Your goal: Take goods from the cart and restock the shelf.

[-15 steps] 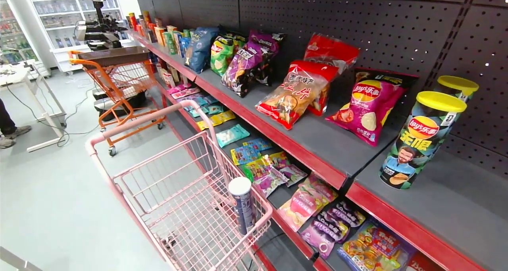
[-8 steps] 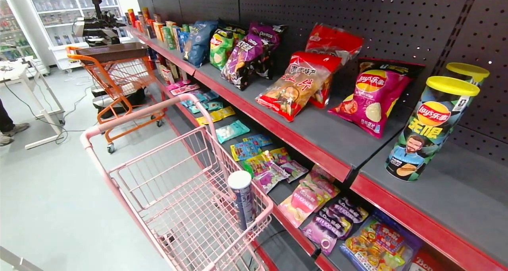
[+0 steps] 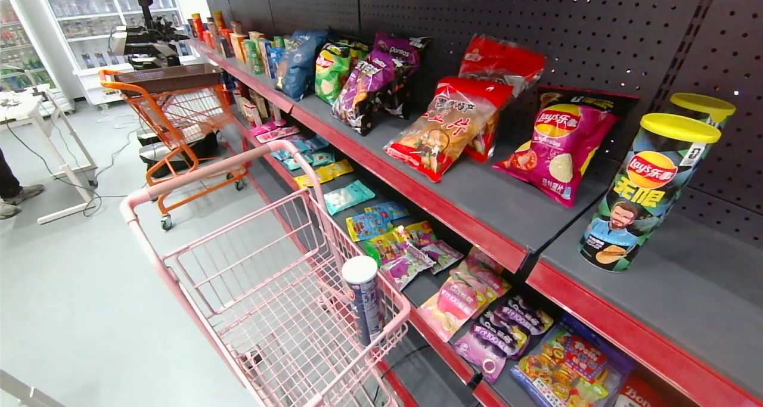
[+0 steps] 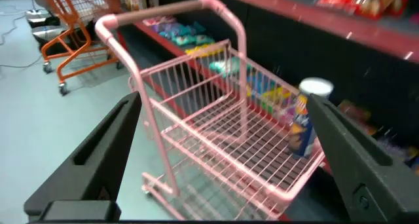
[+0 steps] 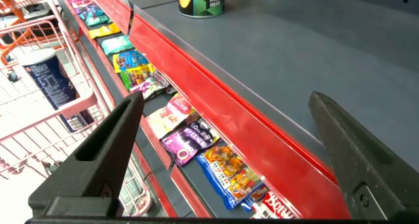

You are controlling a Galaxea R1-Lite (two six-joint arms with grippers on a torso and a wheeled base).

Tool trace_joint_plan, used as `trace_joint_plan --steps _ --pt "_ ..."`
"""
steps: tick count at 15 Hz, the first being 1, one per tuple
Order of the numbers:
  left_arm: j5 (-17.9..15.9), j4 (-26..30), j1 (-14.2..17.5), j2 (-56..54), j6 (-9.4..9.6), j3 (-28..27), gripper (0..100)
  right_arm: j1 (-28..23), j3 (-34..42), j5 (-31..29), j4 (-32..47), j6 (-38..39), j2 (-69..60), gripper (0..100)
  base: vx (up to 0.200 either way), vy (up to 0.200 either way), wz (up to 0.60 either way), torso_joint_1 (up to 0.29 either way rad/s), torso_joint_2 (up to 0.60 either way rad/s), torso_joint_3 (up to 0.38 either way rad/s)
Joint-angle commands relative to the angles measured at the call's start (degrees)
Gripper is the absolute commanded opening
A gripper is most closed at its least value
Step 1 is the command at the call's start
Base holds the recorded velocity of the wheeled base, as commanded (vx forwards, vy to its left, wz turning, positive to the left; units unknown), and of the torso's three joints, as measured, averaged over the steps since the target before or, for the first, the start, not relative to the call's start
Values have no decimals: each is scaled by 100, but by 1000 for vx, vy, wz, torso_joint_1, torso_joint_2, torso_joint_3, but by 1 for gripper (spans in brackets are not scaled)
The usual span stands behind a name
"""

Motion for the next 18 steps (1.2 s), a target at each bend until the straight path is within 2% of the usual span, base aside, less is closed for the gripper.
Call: trace_joint_plan --steps 1,2,3,4,5,6,7,8,9,10,11,13,14,16,17,18 --pt "47 -20 -161 2727 -702 -2292 100 2 0 0 -2 -4 -1 100 0 0 0 0 0 0" --pt "38 -29 -161 3387 -228 -2521 100 2 0 0 -2 5 -1 100 0 0 0 0 0 0" --pt "29 -160 -169 4195 -105 -2617 100 2 0 9 -2 5 -1 100 0 0 0 0 0 0" --pt "-59 -653 -169 5039 -105 -2600 100 2 0 9 -2 5 -1 100 0 0 0 0 0 0" --pt "-305 -1540 -152 5962 -96 -2547 100 2 0 9 -2 5 -1 100 0 0 0 0 0 0" --pt "-700 -2727 -117 6929 -25 -2450 100 2 0 0 -2 5 -1 100 0 0 0 0 0 0" --pt "-1025 -3606 -117 7693 106 -2371 100 2 0 9 -2 5 -1 100 0 0 0 0 0 0" --pt "-1272 -3975 -117 8291 361 -2169 100 2 0 9 -2 -4 -1 100 0 0 0 0 0 0" --pt "-1500 -4036 -73 8695 634 -1984 100 2 0 0 -2 -4 -1 100 0 0 0 0 0 0" --pt "-1790 -4098 6 9091 836 -1897 100 2 0 0 -2 -4 -1 100 0 0 0 0 0 0" --pt "-1931 -4397 -20 9530 941 -1914 100 2 0 -9 -2 -4 -1 100 0 0 0 0 0 0" --pt "-1957 -5645 -257 10594 968 -2037 100 2 0 -9 -2 -13 8 100 0 0 0 0 0 0" --pt "-1966 -6673 -468 11314 941 -2055 100 2 0 -9 -2 -22 -1 100 0 0 0 0 0 0" --pt "-1983 -7324 -705 12158 933 -2213 100 2 0 -9 -2 -39 -1 100 0 0 0 0 0 0" --pt "-2010 -7394 -767 12325 933 -2292 100 2 0 -9 -2 -39 -1 100 0 0 0 0 0 0" --pt "-2133 -7482 -960 12589 915 -2547 100 2 0 -9 -2 -39 -1 100 0 0 0 0 0 0"
